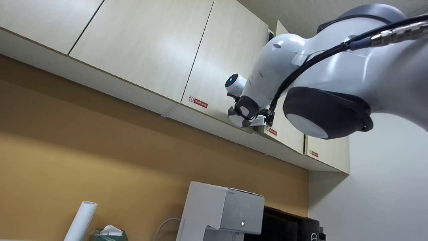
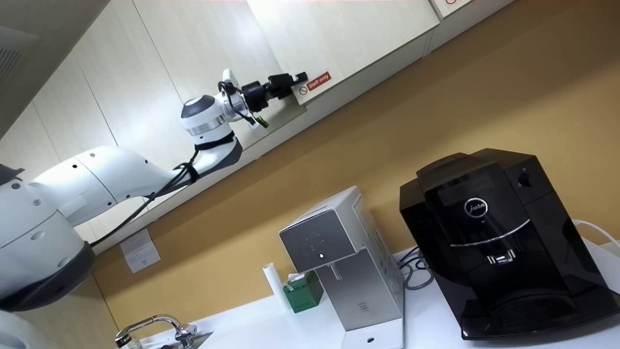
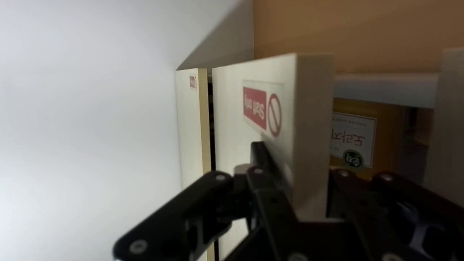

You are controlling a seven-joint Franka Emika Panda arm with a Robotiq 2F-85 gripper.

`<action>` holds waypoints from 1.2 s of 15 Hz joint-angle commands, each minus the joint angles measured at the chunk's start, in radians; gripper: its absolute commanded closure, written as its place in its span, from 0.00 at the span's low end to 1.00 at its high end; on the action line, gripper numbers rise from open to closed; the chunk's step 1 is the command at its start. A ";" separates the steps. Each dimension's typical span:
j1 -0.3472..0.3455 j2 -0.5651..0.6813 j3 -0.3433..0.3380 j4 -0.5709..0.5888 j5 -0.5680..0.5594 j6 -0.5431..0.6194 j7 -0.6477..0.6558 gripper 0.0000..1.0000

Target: Close the open cabinet door

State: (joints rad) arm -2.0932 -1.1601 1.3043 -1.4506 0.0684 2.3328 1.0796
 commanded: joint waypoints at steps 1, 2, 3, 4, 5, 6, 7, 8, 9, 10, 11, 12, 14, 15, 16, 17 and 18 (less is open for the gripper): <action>-0.080 0.049 0.022 0.082 0.030 0.070 -0.063 0.94; -0.092 0.051 0.029 0.091 0.037 0.074 -0.074 0.94; -0.096 0.054 0.031 0.101 0.041 0.069 -0.080 0.94; -0.095 0.061 0.034 0.107 0.047 0.064 -0.083 0.94; -0.095 0.064 0.036 0.111 0.052 0.061 -0.086 0.94; -0.095 0.067 0.038 0.113 0.058 0.060 -0.090 0.94; -0.092 0.075 0.041 0.115 0.066 0.055 -0.102 0.94; -0.093 0.077 0.042 0.117 0.069 0.053 -0.107 0.94; -0.092 0.082 0.045 0.118 0.072 0.047 -0.116 0.49; -0.091 0.088 0.049 0.118 0.079 0.051 -0.124 0.49; -0.098 0.098 0.056 0.123 0.094 0.078 -0.143 0.43; -0.099 0.115 0.066 0.123 0.109 0.085 -0.165 0.36; -0.095 0.150 0.072 0.123 0.128 0.082 -0.205 0.24; -0.094 0.166 0.077 0.123 0.136 0.079 -0.223 0.19; -0.090 0.189 0.087 0.121 0.145 0.080 -0.246 0.12; -0.080 0.211 0.098 0.118 0.154 0.076 -0.263 0.06; -0.074 0.234 0.108 0.116 0.163 0.075 -0.285 0.06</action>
State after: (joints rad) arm -2.1306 -1.0133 1.3533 -1.3913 0.1984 2.3618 0.8573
